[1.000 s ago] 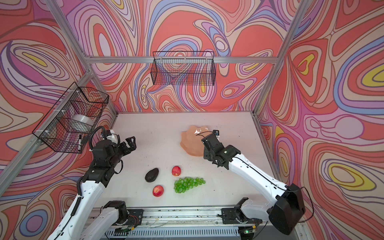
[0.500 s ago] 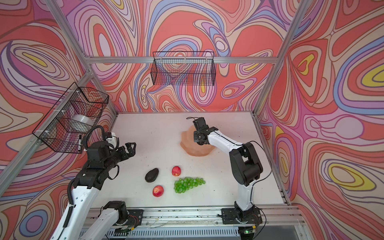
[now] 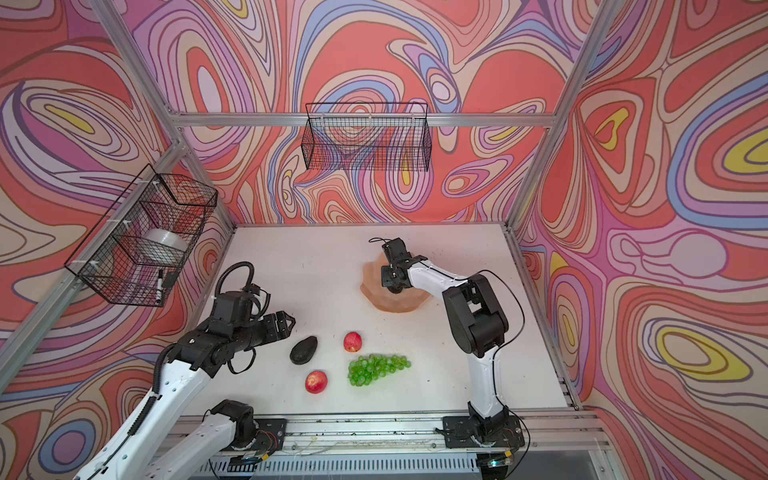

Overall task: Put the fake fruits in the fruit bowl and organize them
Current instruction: 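Release the avocado into the peach bowl with right gripper while left reaches forward, then grasp the second avocado with the left gripper while the right hovers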

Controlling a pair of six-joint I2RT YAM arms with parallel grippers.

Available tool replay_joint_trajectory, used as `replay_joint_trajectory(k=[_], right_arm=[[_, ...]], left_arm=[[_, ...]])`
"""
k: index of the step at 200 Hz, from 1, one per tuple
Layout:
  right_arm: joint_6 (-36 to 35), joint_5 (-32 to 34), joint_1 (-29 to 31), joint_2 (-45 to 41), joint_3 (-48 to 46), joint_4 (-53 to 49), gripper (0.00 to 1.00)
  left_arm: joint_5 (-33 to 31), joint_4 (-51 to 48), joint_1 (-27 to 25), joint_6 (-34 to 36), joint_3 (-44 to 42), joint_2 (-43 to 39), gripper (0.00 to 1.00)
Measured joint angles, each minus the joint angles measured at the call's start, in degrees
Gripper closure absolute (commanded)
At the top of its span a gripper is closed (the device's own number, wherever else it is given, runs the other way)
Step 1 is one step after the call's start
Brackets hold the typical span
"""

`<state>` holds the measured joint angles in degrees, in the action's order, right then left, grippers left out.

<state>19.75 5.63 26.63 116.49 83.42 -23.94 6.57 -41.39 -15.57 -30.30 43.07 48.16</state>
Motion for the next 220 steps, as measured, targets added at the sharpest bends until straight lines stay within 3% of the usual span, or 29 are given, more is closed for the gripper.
replay_joint_trajectory(k=[36,68,109,150,174,199,220], right_arm=[[-0.1,-0.4,-0.2,-3.1,0.0,-0.7,0.13],[-0.2,-0.1,-1.0,-15.3,-1.0,-0.1,0.06],[0.2,0.9,-1.2,-30.8,-4.0,2.8,0.03],[0.7,2.0,-1.2,-35.2,-8.7,1.9,0.02],[0.9,2.6,-1.2,-35.6,-10.3,0.7,0.02],[0.9,3.1,-1.2,-35.8,-10.7,0.1,0.02],[0.9,3.3,-1.2,-36.0,-10.8,0.0,0.02]], left_arm=[[-1.3,0.5,-5.5,-1.1,-0.1,5.2,0.17],[-3.4,0.6,-10.7,-1.6,-0.1,10.8,0.16],[-5.3,1.0,-11.4,-2.6,-0.2,15.2,0.15],[-5.2,2.9,-11.5,-3.1,-1.1,20.8,0.17],[-5.0,3.6,-11.5,-3.6,-2.4,22.8,0.24],[-4.9,3.9,-11.5,-4.1,-2.5,24.4,0.46],[-4.7,4.0,-11.5,-4.1,-1.5,25.3,0.57]])
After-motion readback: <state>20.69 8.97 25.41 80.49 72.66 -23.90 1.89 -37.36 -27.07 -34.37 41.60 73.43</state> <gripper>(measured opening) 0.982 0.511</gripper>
